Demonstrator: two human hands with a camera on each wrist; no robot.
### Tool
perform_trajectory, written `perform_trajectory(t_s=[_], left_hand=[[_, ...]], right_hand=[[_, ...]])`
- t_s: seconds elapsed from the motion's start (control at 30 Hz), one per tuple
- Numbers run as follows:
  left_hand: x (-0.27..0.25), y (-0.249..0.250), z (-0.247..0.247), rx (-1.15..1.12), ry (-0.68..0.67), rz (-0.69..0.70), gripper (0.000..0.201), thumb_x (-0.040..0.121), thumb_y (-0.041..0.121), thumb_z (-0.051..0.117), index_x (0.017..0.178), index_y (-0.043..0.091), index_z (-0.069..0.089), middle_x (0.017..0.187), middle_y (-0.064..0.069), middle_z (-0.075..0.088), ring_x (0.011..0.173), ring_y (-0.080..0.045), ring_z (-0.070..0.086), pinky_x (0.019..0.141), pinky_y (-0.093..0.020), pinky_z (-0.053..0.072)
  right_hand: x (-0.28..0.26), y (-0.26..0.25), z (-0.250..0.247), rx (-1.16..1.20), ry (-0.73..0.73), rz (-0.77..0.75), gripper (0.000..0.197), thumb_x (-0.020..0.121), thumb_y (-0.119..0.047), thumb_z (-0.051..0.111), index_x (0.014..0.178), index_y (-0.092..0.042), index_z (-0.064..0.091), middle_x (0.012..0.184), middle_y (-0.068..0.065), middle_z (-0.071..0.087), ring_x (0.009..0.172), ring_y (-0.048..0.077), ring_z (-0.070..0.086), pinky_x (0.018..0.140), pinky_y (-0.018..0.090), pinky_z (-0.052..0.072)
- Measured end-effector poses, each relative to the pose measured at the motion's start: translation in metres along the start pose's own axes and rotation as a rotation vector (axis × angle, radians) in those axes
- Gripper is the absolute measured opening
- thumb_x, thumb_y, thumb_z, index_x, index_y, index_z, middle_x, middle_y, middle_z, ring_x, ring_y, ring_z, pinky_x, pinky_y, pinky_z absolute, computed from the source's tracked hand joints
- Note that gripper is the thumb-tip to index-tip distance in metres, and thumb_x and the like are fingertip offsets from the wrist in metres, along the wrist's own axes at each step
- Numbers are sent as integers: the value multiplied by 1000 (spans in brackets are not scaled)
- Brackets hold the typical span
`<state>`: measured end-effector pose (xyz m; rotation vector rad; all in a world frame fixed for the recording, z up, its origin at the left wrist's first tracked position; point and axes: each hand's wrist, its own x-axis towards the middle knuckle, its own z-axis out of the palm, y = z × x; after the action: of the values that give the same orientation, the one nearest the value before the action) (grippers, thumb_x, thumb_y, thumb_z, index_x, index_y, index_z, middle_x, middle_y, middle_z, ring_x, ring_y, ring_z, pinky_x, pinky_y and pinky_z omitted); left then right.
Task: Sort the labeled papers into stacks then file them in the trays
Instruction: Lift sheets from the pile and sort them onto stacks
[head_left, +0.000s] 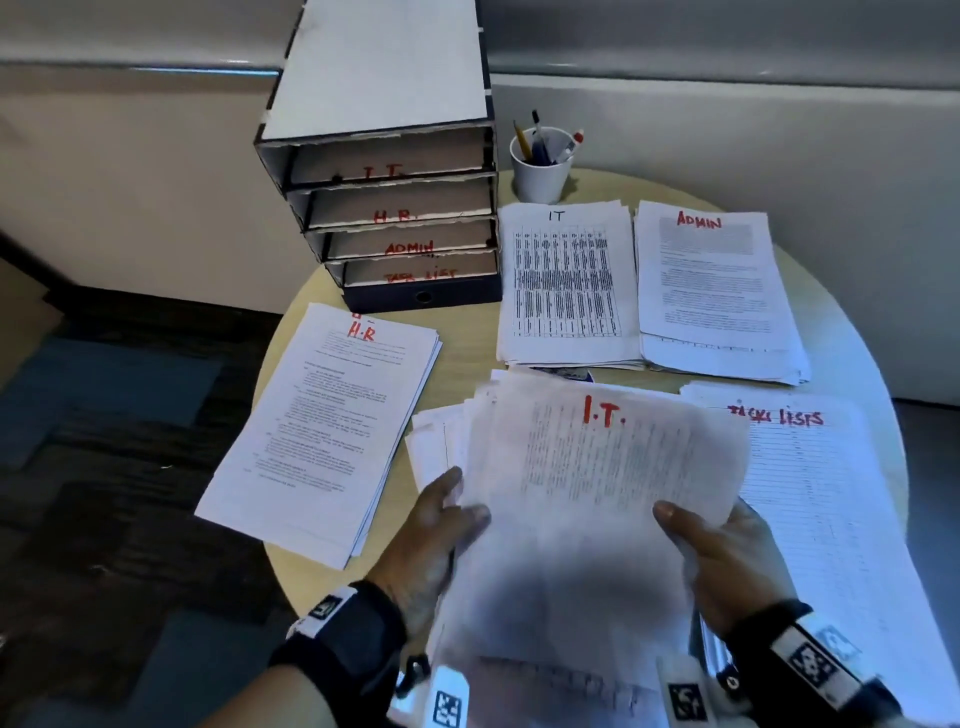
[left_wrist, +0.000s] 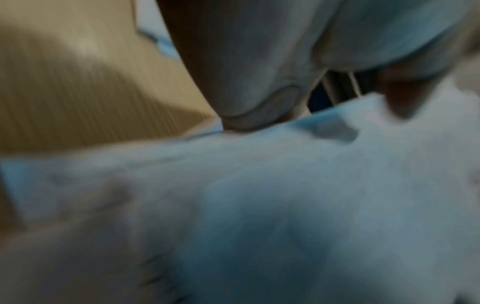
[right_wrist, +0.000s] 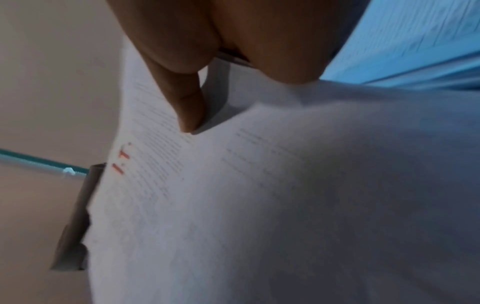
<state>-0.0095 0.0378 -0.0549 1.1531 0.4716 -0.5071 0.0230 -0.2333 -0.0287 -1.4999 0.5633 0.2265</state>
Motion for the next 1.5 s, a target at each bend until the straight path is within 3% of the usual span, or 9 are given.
perform_trajectory(t_s=[0.17, 0.27, 0.4, 0.53, 0.77, 0.9, 0.97, 1.23, 1.5], left_hand=[[-12, 4, 7, 657, 199, 85, 32, 85, 33, 56, 115, 21, 59, 109, -2, 70, 96, -23, 65, 89, -39, 55], [-16, 42, 19, 1094, 313, 271, 11, 99, 29, 48, 103, 18, 47, 89, -2, 54, 89, -30, 58, 68, -32, 39], [-40, 104, 58, 1684, 258, 652, 15, 94, 16, 46, 89, 25, 36, 87, -2, 51, 88, -30, 58, 64, -34, 30], [-58, 139, 96, 1924, 141, 851, 19, 83, 13, 56, 84, 30, 50, 80, 2, 57, 79, -27, 62, 63, -32, 27], [-44, 168, 2, 1257, 942, 783, 54, 75, 32, 73, 126, 21, 59, 121, -9, 60, 115, -30, 53, 97, -43, 43], [-35, 137, 3, 232, 242, 330, 54, 72, 36, 80, 120, 17, 65, 117, -1, 71, 108, -16, 66, 100, -40, 45], [-34, 133, 30, -12, 50, 428, 46, 83, 17, 69, 127, 9, 61, 123, -10, 69, 112, -25, 66, 99, -41, 50], [-49, 153, 76, 231, 292, 907, 34, 72, 18, 80, 104, 9, 71, 94, -1, 75, 88, -15, 70, 77, -25, 54], [-16, 85, 46, 301, 207, 527, 55, 60, 23, 85, 111, 12, 69, 105, -4, 76, 101, -21, 70, 89, -41, 58]], right_hand=[[5, -5, 12, -49, 80, -37, 59, 79, 5, 71, 130, -19, 56, 114, 8, 72, 104, 29, 69, 87, 39, 56], [-8, -40, 14, -492, 317, -433, 88, 73, -7, 81, 147, -18, 36, 141, 12, 49, 130, 25, 47, 108, 34, 38], [-49, -99, 41, -1022, 11, -1299, 59, 75, -18, 72, 132, -14, 57, 135, 10, 57, 133, 31, 46, 107, 59, 35], [-56, -124, 71, -1473, -206, -1101, 25, 77, -30, 61, 101, -25, 62, 85, -2, 71, 84, 23, 68, 74, 33, 50], [-3, -136, 18, -928, -204, -699, 21, 70, -42, 59, 69, -22, 55, 60, -1, 53, 59, 15, 52, 59, 38, 47], [-10, -152, 11, -484, -226, -649, 11, 78, -16, 75, 75, -24, 68, 68, -6, 66, 65, 9, 56, 62, 26, 45], [-21, -157, 19, -350, -206, -716, 11, 77, -17, 75, 79, -26, 71, 80, -7, 74, 73, 7, 65, 68, 25, 52], [-37, -138, 40, -128, 9, -845, 19, 70, -12, 85, 77, -21, 70, 69, -29, 69, 66, -12, 64, 64, 8, 47], [-30, -86, 31, -144, -80, -624, 31, 70, 3, 82, 73, -25, 70, 62, -27, 68, 64, -11, 64, 66, 6, 48]])
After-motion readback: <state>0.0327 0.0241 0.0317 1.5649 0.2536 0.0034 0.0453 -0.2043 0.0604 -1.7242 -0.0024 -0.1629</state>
